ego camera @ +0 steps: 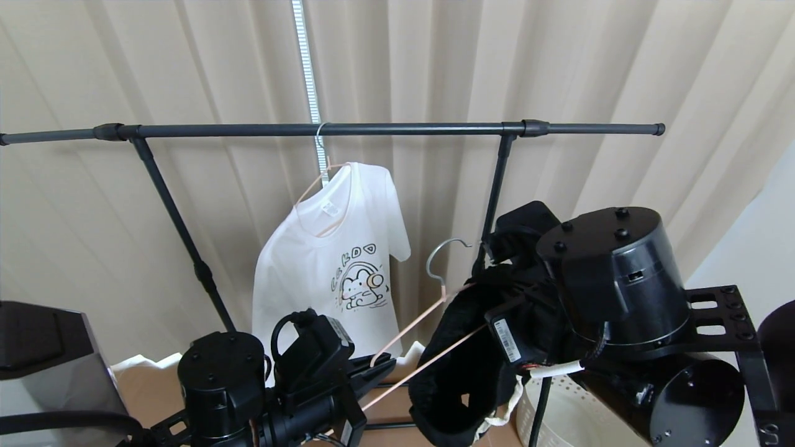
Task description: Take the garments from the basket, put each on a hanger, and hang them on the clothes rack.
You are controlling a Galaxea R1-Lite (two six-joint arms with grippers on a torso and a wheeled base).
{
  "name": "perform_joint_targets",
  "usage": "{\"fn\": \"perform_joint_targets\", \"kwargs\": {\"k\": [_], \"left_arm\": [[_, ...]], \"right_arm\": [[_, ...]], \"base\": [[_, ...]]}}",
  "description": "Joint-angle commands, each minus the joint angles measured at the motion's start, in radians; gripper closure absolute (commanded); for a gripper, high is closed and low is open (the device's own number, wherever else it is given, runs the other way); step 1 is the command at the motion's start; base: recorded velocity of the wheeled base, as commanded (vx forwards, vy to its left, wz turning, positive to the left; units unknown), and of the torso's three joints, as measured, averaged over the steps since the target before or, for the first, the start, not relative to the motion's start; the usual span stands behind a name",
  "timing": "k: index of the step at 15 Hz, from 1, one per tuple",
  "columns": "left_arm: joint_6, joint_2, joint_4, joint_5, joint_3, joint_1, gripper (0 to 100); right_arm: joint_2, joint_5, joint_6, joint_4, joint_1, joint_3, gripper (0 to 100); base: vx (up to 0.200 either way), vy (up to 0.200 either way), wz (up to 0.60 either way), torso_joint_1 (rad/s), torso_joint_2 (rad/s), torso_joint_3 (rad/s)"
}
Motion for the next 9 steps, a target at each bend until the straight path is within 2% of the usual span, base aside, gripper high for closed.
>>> {"fn": "perform_joint_targets", "kwargs": {"k": [1,5,9], "left_arm": [[-0.005,0.001,0.000,-0.001,0.000,0.000,100],[-0.012,0.001,-0.003,0.001,-0.002,0.000,100],[-0.012,0.036,-0.071,0.001,0.007,0.000,100]], "right_arm": [[-0.020,0.003,0.001,-0.002,0.030,0.001,100],[-0.037,0.021,0.032,-0.001,0.084,0.001,100],[-0.052,0.064,0.041,-0.002,0.107,0.001,100]], "base": [[0.000,0.000,0.00,0.000,0.00,0.000],[0.000,0.000,0.00,0.000,0.00,0.000],[0.000,0.000,0.00,0.000,0.00,0.000]]}}
